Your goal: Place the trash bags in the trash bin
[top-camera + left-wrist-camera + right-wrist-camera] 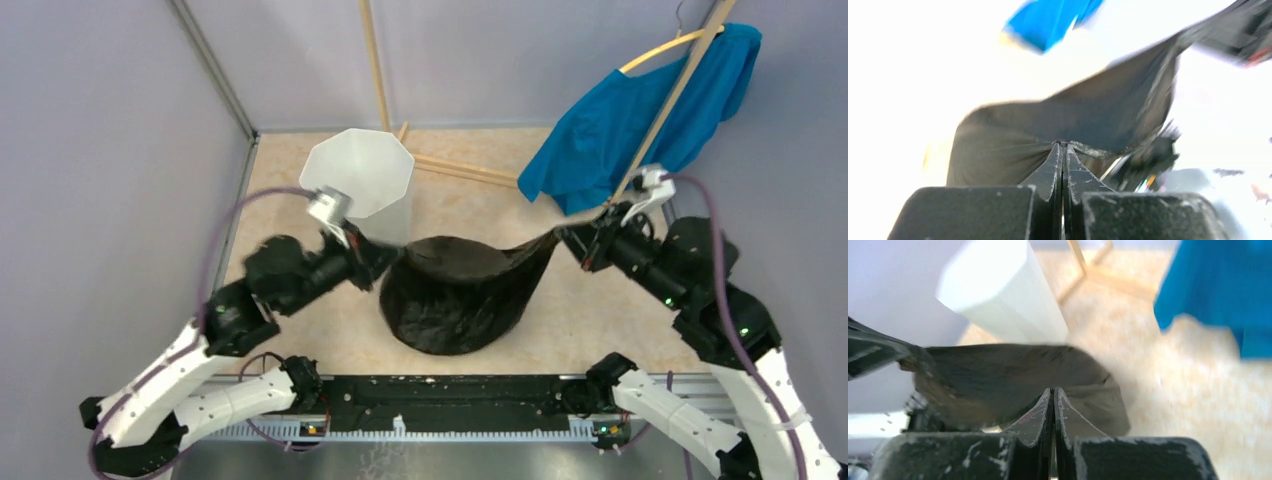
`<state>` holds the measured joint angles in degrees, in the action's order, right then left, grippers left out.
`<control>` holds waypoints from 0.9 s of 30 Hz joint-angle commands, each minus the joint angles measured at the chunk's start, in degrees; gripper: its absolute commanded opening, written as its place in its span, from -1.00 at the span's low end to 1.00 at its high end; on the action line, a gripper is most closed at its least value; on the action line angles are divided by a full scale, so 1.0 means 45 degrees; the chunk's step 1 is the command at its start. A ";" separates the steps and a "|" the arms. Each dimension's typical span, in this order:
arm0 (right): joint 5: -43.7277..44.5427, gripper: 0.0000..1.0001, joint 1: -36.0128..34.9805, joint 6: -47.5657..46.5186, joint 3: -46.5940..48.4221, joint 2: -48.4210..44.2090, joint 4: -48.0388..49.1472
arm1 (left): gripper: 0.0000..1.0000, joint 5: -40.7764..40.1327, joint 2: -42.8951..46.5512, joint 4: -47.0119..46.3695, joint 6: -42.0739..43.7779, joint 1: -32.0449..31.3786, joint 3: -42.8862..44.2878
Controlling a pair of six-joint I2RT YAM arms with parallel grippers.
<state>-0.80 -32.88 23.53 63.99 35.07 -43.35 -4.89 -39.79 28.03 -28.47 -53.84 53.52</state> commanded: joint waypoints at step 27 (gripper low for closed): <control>-0.0490 -1.00 -0.0007 0.0221 0.4828 0.2258 0.0227 | -1.00 -0.1163 0.0891 0.0088 -0.1713 -0.0007 0.2726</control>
<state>-0.49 -32.88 24.23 86.63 44.51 -42.41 -13.45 -36.01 32.16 -33.15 -53.84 68.47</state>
